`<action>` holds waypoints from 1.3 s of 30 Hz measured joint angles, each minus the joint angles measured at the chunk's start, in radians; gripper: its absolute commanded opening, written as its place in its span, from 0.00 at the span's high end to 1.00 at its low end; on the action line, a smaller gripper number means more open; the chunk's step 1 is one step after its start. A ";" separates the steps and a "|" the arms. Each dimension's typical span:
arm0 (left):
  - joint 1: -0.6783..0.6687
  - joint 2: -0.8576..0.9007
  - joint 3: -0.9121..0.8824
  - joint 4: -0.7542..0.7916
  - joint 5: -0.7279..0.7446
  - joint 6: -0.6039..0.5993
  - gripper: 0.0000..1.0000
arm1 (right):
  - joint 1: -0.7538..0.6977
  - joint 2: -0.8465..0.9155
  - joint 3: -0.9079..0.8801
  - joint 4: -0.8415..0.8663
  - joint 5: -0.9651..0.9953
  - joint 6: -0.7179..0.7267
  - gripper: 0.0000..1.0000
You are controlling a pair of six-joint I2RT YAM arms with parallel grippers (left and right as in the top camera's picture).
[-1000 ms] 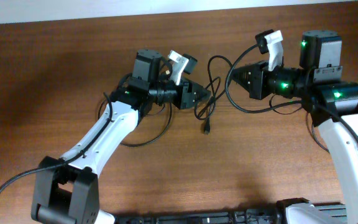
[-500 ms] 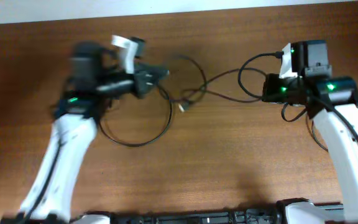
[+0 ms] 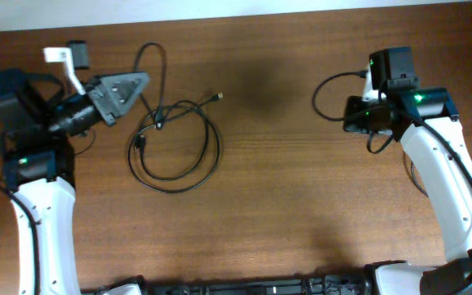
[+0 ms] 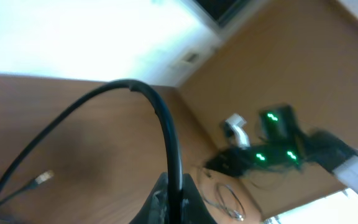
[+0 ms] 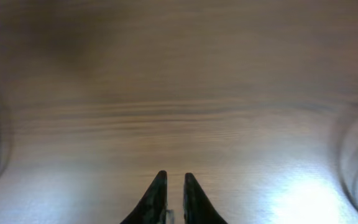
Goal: Untangle cables
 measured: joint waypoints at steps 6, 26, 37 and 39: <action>-0.224 -0.002 -0.002 0.196 -0.006 -0.064 1.00 | 0.003 0.000 -0.001 0.082 -0.816 -0.391 0.33; -0.495 -0.004 -0.001 0.602 -0.640 -0.670 0.41 | 0.294 0.002 0.006 0.304 -0.415 -0.404 0.96; -0.490 0.011 0.006 -0.600 -1.335 -0.053 0.26 | -0.127 -0.105 0.259 0.172 0.462 -0.148 0.96; -0.490 0.080 0.006 -0.620 -1.369 -0.042 0.25 | -0.296 -0.119 0.375 0.180 0.472 -0.143 0.96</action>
